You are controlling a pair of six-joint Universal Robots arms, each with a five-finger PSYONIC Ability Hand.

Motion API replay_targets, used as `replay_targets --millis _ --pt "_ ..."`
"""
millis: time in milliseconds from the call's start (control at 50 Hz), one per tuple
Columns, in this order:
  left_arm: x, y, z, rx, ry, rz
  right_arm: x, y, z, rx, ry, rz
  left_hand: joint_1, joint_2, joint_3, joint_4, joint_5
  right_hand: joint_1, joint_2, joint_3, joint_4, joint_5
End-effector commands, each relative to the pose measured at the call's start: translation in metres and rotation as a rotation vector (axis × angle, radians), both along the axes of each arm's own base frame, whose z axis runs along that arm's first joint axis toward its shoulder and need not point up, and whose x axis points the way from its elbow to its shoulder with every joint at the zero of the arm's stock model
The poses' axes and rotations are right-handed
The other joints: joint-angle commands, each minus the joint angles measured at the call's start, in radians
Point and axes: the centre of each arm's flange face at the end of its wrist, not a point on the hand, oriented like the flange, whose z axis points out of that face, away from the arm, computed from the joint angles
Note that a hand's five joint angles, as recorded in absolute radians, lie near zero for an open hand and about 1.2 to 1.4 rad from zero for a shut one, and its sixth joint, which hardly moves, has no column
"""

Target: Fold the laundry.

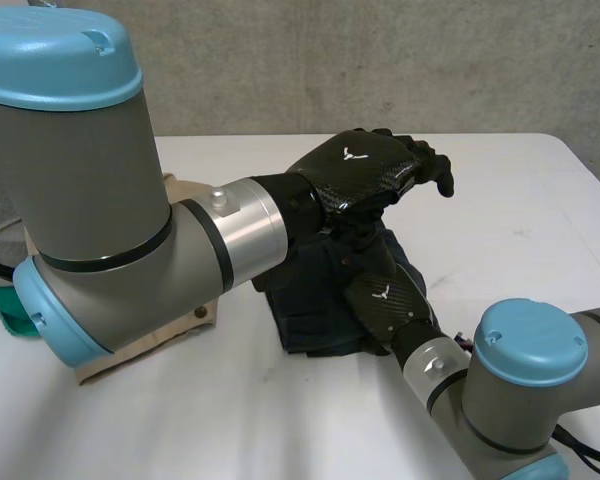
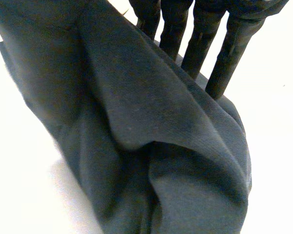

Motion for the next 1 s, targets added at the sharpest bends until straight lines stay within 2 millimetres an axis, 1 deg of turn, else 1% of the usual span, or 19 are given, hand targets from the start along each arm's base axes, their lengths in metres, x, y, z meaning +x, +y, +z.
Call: replay_targets --millis 20,120,140,200,220,280,300,360,400,540,600,800,880,960,1000 --pt "0.000 0.000 0.001 -0.007 -0.001 0.005 -0.007 -0.006 0.011 0.014 -0.016 -0.034 -0.068 -0.070 -0.070 -0.068 -0.065 -0.469 -0.482 -0.485 -0.486 -0.483" --pt "0.001 -0.002 0.002 -0.014 0.002 0.015 -0.022 -0.015 0.032 0.074 -0.080 -0.106 -0.097 -0.100 -0.099 -0.097 -0.094 -0.469 -0.482 -0.485 -0.486 -0.483" --pt "0.002 -0.002 0.002 -0.015 0.003 0.017 -0.029 -0.020 0.040 0.110 -0.116 -0.146 -0.100 -0.103 -0.102 -0.100 -0.097 -0.469 -0.482 -0.485 -0.486 -0.483" --pt "0.002 -0.005 0.002 -0.015 0.002 0.021 -0.043 -0.029 0.048 0.177 -0.173 -0.210 -0.100 -0.103 -0.102 -0.100 -0.097 -0.469 -0.482 -0.485 -0.486 -0.483" --pt "0.002 -0.005 0.003 -0.018 0.005 0.023 -0.054 -0.036 0.051 0.240 -0.217 -0.263 -0.103 -0.106 -0.105 -0.103 -0.100 -0.469 -0.482 -0.485 -0.486 -0.483" --pt "0.002 -0.005 0.003 -0.018 0.007 0.023 -0.066 -0.043 0.050 0.329 -0.273 -0.317 -0.118 -0.120 -0.120 -0.117 -0.115 -0.469 -0.482 -0.485 -0.486 -0.483" --pt "0.002 -0.006 0.003 -0.019 0.008 0.024 -0.072 -0.046 0.046 0.388 -0.308 -0.343 -0.135 -0.138 -0.137 -0.135 -0.132 -0.469 -0.482 -0.485 -0.486 -0.483" --pt "0.002 -0.006 0.002 -0.017 0.008 0.025 -0.079 -0.051 0.041 0.450 -0.351 -0.358 -0.168 -0.170 -0.170 -0.167 -0.165 -0.469 -0.482 -0.485 -0.486 -0.483" --pt "0.002 -0.006 0.000 -0.014 0.009 0.023 -0.083 -0.056 0.032 0.501 -0.374 -0.363 -0.197 -0.200 -0.199 -0.197 -0.194 -0.449 -0.462 -0.464 -0.466 -0.462" --pt "0.001 -0.005 -0.002 -0.013 0.006 0.017 -0.085 -0.058 0.004 0.596 -0.375 -0.385 -0.274 -0.277 -0.276 -0.274 -0.271 -0.402 -0.415 -0.417 -0.419 -0.415" --pt "0.001 -0.004 -0.004 -0.012 0.002 0.015 -0.081 -0.057 -0.002 0.587 -0.373 -0.370 -0.274 -0.277 -0.276 -0.274 -0.271 -0.393 -0.406 -0.408 -0.410 -0.407" --pt "0.001 -0.006 -0.005 -0.010 0.006 0.019 -0.062 -0.056 -0.002 0.524 -0.376 -0.310 -0.274 -0.277 -0.276 -0.274 -0.271 -0.337 -0.350 -0.353 -0.354 -0.351" --pt "0.002 -0.006 -0.005 -0.009 0.005 0.019 -0.054 -0.054 -0.003 0.517 -0.372 -0.286 -0.274 -0.277 -0.276 -0.274 -0.271 -0.252 -0.265 -0.268 -0.269 -0.266" --pt "0.003 -0.005 -0.007 -0.007 0.000 0.019 -0.048 -0.054 -0.009 0.520 -0.360 -0.286 -0.274 -0.277 -0.276 -0.274 -0.271 -0.091 -0.104 -0.106 -0.108 -0.105" --pt "0.003 -0.005 -0.008 -0.007 -0.001 0.018 -0.047 -0.058 -0.011 0.518 -0.358 -0.296 -0.274 -0.277 -0.276 -0.274 -0.271 0.310 0.297 0.294 0.292 0.296"
